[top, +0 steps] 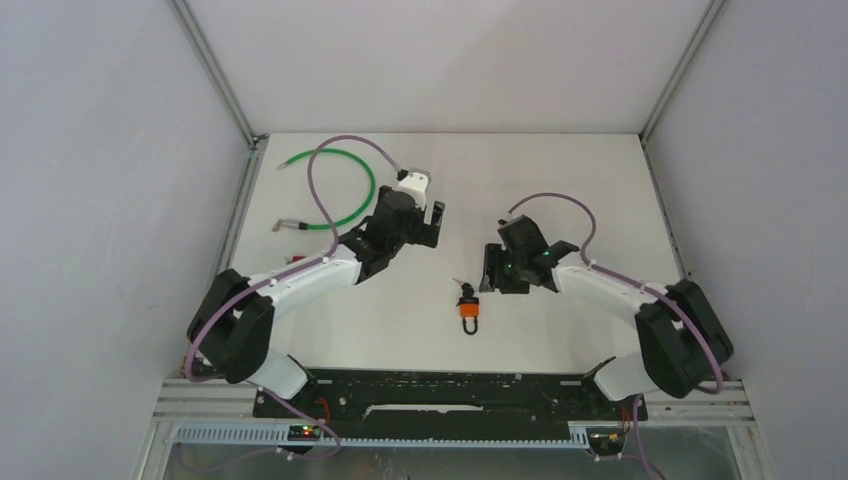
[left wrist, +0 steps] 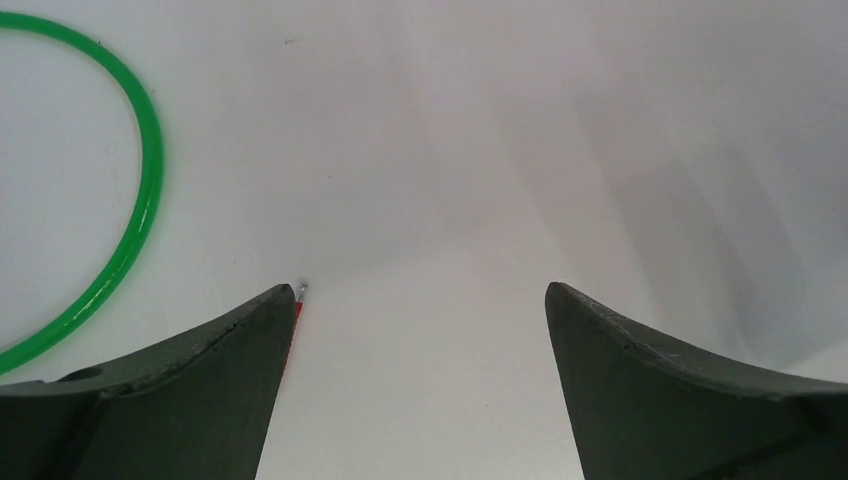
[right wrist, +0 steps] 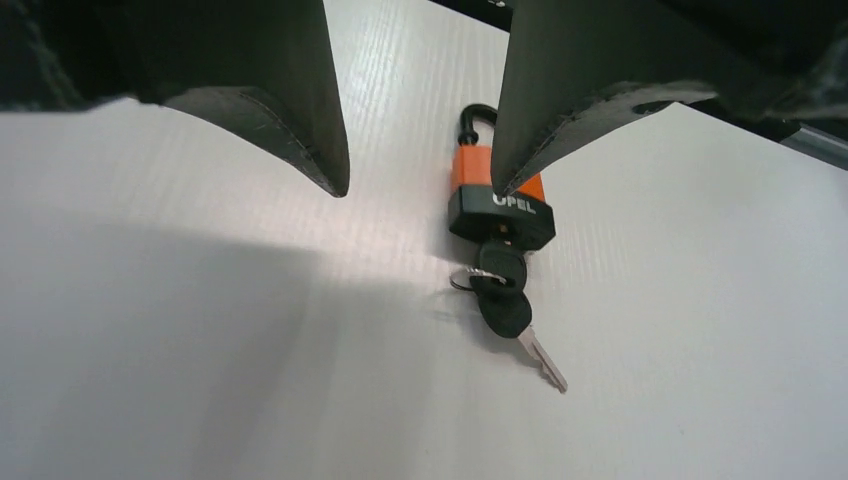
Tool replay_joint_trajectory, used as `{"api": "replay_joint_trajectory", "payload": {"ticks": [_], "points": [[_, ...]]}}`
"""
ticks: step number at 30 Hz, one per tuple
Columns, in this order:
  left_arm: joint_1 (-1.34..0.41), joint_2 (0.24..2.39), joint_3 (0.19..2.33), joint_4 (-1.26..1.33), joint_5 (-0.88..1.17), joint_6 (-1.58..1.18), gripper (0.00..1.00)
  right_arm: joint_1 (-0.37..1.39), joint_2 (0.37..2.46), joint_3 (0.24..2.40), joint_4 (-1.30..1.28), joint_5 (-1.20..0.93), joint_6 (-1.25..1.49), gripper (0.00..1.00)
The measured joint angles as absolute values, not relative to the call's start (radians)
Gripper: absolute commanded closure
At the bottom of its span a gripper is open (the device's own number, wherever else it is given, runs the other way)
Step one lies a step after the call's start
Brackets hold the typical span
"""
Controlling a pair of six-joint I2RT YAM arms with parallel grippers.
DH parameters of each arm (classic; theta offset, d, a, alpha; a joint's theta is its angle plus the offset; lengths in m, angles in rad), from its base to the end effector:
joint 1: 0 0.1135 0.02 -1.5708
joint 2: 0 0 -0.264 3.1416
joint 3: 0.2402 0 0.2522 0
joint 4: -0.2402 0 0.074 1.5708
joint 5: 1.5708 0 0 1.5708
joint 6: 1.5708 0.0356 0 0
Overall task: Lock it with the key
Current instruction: Pick up the lock from the center of the board.
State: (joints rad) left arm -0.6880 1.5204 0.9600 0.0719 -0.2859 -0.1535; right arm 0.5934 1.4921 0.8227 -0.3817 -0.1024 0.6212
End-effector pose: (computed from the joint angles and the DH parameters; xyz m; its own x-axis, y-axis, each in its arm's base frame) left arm 0.2703 -0.2092 0.2470 -0.4220 0.1570 -0.8929 0.3565 0.9343 -0.0042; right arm 0.2325 0.1612 0.1768 -0.9334 0.0688 -0.3522 -0.0677 0.9300 0.3612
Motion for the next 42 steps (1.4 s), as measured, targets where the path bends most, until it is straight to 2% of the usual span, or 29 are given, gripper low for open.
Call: {"api": "replay_joint_trajectory", "payload": {"ticks": [4,8,13,17,21,28,35,40,42], "points": [[-0.728,1.465,0.96,0.009,-0.302,-0.187,0.02,0.582,1.351,0.795,-0.433,-0.035,0.628,0.43],[-0.84,1.405,0.962,-0.115,-0.327,-0.283,0.01,0.564,1.213,0.778,-0.482,0.021,0.629,0.43],[-1.0,1.321,0.898,-0.189,-0.366,-0.454,0.02,0.494,0.981,0.764,-0.563,0.045,0.638,0.35],[-1.074,1.295,0.855,-0.242,-0.408,-0.593,0.03,0.422,0.789,0.764,-0.604,0.025,0.648,0.34],[-1.134,1.375,0.881,-0.27,-0.479,-0.7,0.02,0.377,0.687,0.764,-0.657,-0.012,0.669,0.35],[-1.235,1.682,1.104,-0.38,-0.566,-0.875,0.02,0.374,0.633,0.764,-0.759,-0.031,0.7,0.35],[-1.214,1.874,1.242,-0.464,-0.562,-0.96,0.13,0.364,0.595,0.764,-0.801,-0.034,0.7,0.35],[-1.188,1.912,1.248,-0.494,-0.538,-1.006,0.25,0.355,0.591,0.764,-0.811,-0.034,0.699,0.35],[-1.181,1.921,1.248,-0.502,-0.535,-1.015,0.27,0.352,0.591,0.764,-0.815,-0.034,0.699,0.35]]}}
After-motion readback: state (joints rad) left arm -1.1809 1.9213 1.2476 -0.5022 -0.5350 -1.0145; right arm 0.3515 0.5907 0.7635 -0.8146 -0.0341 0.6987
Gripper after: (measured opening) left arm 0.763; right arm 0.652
